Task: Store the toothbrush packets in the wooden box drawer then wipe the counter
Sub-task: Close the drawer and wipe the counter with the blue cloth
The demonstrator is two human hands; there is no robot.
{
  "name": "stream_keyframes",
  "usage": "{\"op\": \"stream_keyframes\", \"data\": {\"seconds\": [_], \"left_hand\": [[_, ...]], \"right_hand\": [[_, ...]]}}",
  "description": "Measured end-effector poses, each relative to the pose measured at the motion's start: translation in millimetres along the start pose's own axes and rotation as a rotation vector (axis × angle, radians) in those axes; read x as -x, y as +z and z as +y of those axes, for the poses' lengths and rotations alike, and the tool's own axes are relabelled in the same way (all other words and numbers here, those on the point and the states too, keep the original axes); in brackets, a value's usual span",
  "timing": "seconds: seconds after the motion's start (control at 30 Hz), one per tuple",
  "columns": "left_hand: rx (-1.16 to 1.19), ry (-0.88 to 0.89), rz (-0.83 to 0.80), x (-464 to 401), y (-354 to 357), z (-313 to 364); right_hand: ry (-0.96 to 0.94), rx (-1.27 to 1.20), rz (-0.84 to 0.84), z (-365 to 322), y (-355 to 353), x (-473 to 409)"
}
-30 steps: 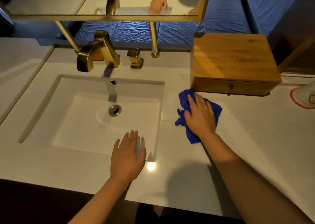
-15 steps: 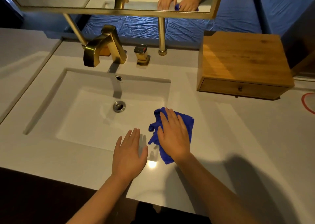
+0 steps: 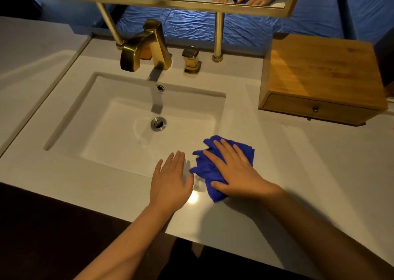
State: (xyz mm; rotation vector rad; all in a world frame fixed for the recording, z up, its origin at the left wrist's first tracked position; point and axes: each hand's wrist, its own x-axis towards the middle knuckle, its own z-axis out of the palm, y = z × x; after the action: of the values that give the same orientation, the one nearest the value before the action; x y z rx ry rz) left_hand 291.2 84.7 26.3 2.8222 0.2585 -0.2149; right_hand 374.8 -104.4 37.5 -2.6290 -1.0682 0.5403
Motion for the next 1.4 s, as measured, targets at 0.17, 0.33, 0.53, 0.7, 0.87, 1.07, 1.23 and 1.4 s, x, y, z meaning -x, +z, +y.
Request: {"op": "stream_keyframes", "data": {"seconds": [0.17,0.33,0.53,0.7,0.87,1.07,1.23,1.4], "left_hand": [[0.001,0.019,0.03,1,1,-4],[0.031,0.042,0.039,1,3,-5],[0.216,0.056,0.074,5,-4,-3],[0.263,0.098,0.088,6,-19,-2],[0.143,0.199,0.054,21,-20,12],[0.034,0.36,-0.013,41,-9,44],[0.007,0.4,0.025,63,3,89],[-0.067,0.36,0.06,73,29,143]], "right_hand": [[0.006,0.112,0.154,-38,31,27],[0.049,0.044,0.272,-49,36,11],[-0.023,-0.054,0.291,-43,-10,-23],[0.014,0.047,0.436,-47,-46,-9],[0.121,0.1,0.563,-63,-74,42],[0.306,0.056,0.694,-74,-83,135],[0.395,0.018,0.81,-63,-84,215],[0.401,0.005,0.808,-22,-80,284]]}}
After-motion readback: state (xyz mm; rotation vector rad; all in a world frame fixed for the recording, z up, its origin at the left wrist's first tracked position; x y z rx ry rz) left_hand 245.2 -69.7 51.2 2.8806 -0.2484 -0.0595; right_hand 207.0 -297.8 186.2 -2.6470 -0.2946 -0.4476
